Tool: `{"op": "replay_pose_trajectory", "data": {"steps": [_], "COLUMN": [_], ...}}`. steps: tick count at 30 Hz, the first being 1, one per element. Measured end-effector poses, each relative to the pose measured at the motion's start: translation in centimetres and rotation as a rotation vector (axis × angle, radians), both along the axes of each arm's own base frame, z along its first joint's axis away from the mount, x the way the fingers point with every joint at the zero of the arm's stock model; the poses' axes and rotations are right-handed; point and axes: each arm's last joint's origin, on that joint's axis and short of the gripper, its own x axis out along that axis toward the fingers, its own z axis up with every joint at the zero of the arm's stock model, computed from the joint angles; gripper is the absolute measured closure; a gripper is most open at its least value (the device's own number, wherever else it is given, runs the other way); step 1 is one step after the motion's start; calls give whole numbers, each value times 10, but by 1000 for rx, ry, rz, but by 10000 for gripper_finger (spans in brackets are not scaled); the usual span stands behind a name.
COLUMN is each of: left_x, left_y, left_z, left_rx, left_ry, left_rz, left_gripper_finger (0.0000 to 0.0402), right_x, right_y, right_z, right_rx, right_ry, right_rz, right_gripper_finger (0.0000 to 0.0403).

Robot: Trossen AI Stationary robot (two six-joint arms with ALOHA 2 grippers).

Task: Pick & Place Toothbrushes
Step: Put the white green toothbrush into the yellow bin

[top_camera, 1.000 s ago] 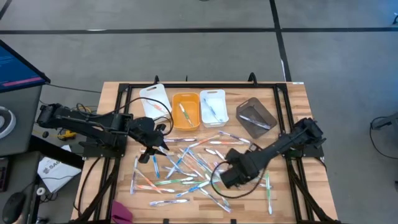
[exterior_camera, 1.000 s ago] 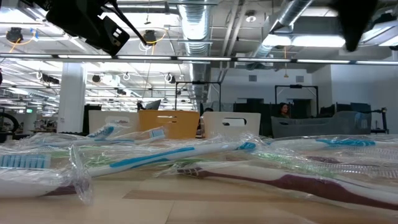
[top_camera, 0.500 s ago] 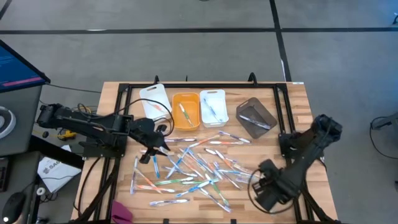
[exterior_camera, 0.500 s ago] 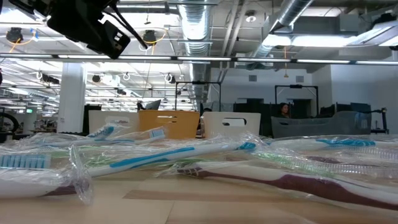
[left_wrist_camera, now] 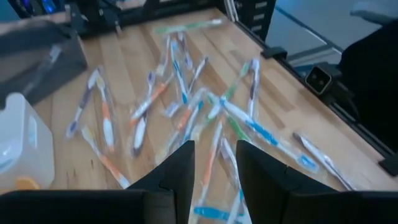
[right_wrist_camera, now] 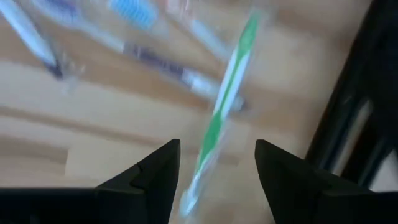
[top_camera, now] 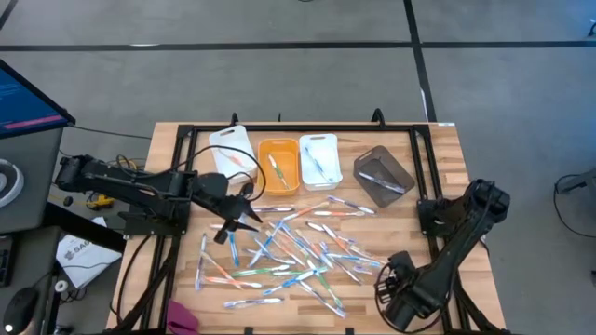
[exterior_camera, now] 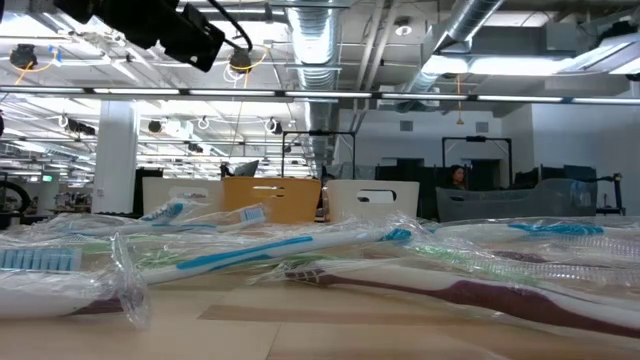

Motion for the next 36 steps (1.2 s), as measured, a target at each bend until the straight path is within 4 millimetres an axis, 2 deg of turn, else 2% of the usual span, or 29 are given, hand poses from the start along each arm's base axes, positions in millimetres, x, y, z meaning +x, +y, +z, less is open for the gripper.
{"op": "replay_pose_trajectory", "data": {"steps": [3, 7, 14, 18, 28, 32, 36], "left_x": [1, 1, 3, 3, 3, 4, 4], "left_y": [0, 0, 0, 0, 0, 0, 0], "left_z": [2, 3, 5, 6, 7, 7, 9], "left_rx": [-2, 51, 77, 82, 81, 80, 80], "left_ry": [-23, -52, -90, -99, -114, -119, -135], "left_rz": [0, -29, -43, -45, -45, -45, -43], "left_gripper_finger": [291, 291, 291, 291, 291, 291, 291], "right_x": [1, 3, -6, -8, -13, -13, -11], "right_y": [6, 10, 4, 3, -2, -2, -1], "right_z": [-6, -15, -46, -60, -78, -78, -78], "right_rx": [96, 152, 210, 255, 242, 256, 280], "right_ry": [17, -17, 51, 30, 41, 46, 58], "right_rz": [-74, -72, -110, -106, -102, -91, -84], "right_gripper_finger": [204, 217, 237, 238, 245, 270, 319]}}
